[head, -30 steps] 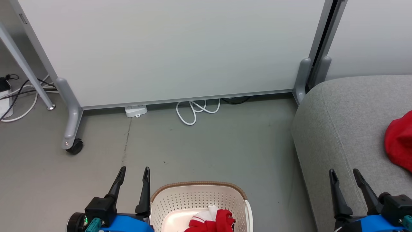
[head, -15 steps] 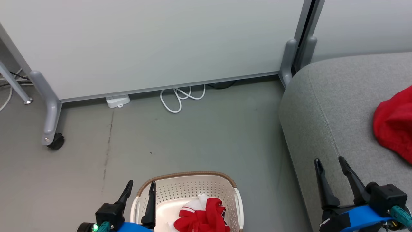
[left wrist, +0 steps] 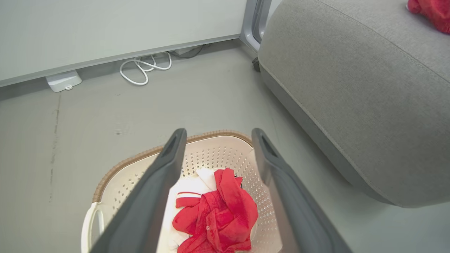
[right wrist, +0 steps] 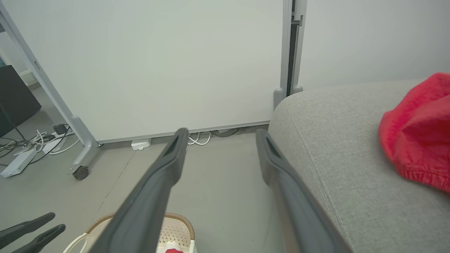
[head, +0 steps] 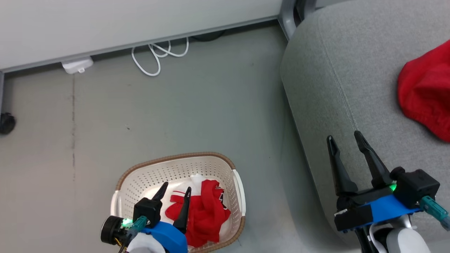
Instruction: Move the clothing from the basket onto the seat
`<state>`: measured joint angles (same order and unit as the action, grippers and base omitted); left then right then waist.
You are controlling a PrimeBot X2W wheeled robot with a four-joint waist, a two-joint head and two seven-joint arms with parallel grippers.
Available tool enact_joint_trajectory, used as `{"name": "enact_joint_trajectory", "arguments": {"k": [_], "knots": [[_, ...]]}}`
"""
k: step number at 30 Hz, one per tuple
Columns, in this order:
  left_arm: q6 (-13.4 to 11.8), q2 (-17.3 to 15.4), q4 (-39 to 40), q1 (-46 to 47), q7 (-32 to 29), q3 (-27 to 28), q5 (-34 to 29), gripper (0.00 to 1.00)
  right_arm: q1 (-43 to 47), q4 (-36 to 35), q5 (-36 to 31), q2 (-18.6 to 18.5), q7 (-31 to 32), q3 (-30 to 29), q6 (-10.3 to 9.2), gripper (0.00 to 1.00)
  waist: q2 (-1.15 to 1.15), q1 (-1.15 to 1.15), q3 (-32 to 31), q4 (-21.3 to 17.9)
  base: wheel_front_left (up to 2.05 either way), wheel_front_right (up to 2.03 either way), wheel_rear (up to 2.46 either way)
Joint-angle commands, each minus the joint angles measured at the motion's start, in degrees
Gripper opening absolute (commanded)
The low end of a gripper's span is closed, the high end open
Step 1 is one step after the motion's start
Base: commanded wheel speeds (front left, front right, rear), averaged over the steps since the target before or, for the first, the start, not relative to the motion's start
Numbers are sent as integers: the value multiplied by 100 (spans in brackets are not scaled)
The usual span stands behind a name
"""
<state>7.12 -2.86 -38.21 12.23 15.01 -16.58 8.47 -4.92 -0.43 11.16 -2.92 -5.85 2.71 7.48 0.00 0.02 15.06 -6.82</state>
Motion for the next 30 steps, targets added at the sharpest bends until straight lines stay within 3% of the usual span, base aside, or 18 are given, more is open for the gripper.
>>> {"name": "enact_joint_trajectory", "arguments": {"k": [1, 15, 30], "knots": [[32, -9, -184, 214, 25, -50, -64, 100, -158, -37, 60, 5, -67, 47, 3, 100, 0, -2, 485, -329, 0, 0, 0], [40, -321, -1389, 1390, 25, -332, -125, 100, -696, 29, 463, 7, -500, 516, 3, 100, 0, -2, 1783, -1211, 0, 0, 0], [16, -589, -1907, 1874, 26, -566, -4, 100, -930, 179, 622, 8, -803, 883, 3, 100, 0, -2, 2536, -1755, 0, 0, 0]]}}
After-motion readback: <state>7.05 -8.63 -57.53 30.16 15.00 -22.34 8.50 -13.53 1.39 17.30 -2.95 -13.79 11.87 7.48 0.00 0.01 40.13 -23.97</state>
